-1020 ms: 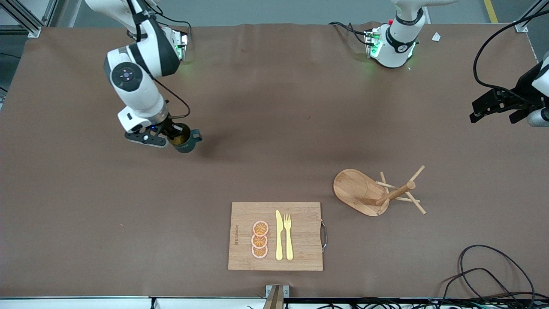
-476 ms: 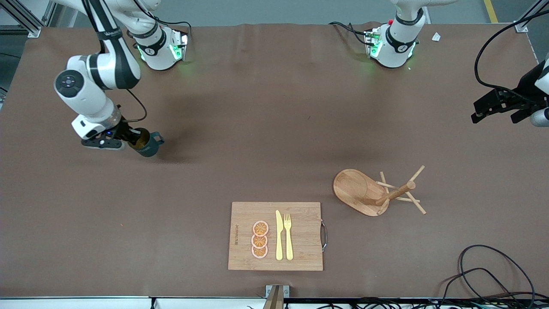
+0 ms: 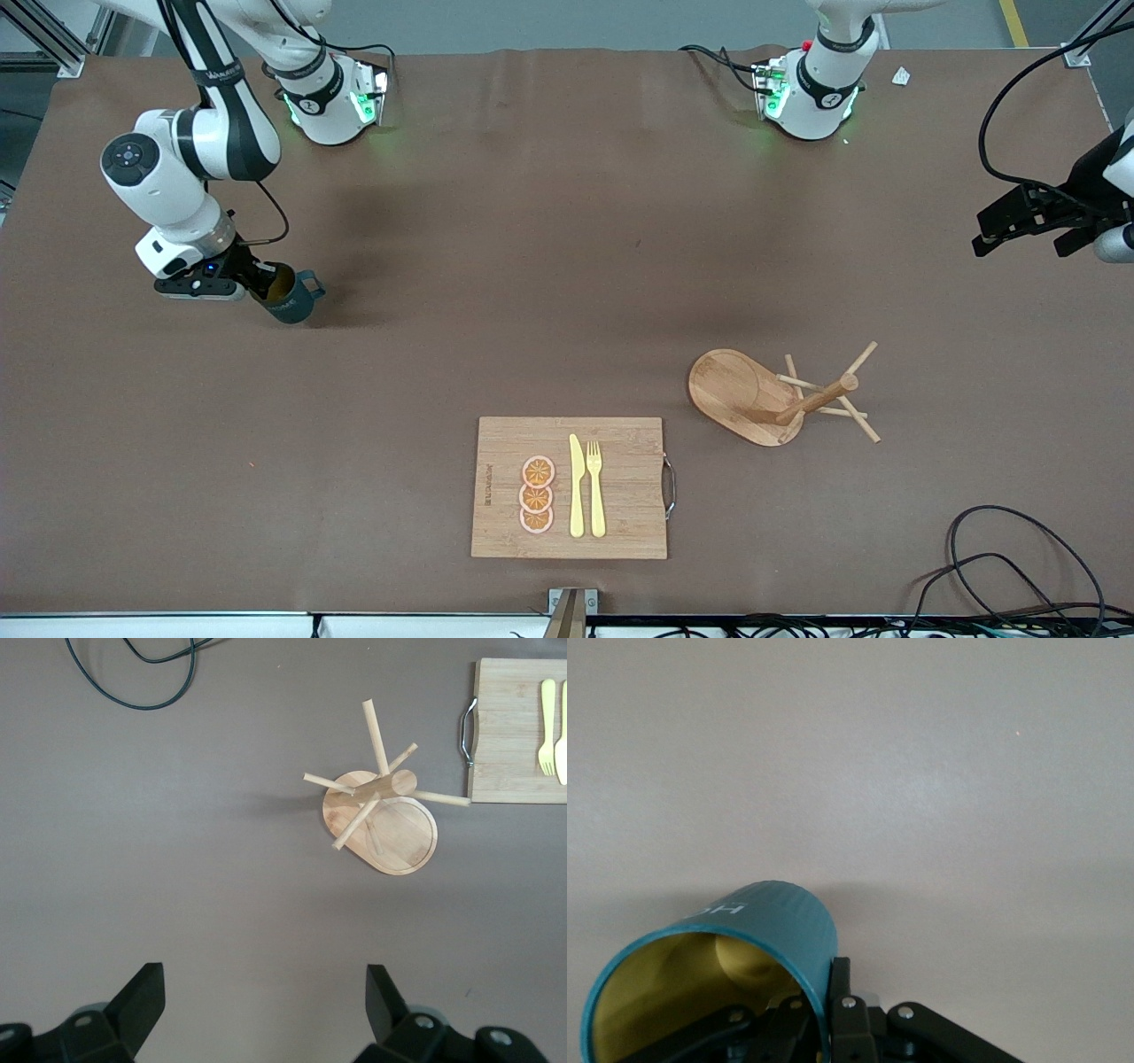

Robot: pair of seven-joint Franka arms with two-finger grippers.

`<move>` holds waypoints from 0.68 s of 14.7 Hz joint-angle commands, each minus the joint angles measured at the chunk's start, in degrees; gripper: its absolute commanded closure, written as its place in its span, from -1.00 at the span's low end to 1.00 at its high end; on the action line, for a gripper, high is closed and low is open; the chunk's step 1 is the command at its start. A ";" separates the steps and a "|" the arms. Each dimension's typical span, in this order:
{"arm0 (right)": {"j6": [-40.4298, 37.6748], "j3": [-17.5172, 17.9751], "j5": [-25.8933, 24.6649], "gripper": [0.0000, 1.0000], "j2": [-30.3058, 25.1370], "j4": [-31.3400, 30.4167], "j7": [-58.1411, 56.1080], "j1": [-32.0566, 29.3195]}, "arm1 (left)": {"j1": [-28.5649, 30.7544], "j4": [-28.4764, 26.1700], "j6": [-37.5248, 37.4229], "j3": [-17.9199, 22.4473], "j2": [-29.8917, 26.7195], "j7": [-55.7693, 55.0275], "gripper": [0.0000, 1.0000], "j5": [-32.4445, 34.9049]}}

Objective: Transfer cup from left to right arm and place
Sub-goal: 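Slide the teal mug away from the stand with the right gripper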

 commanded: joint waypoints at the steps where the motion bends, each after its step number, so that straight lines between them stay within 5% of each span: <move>1: 1.82 0.90 0.80 1.00 -0.48 -1.54 -5.23 -4.19 | -0.10 0.67 0.26 -0.11 0.58 -0.24 -1.00 -0.76; 10: 4.03 1.34 0.97 1.00 6.90 -1.45 -12.18 -10.44 | 0.34 1.19 0.78 -0.02 0.58 0.11 -1.00 -0.06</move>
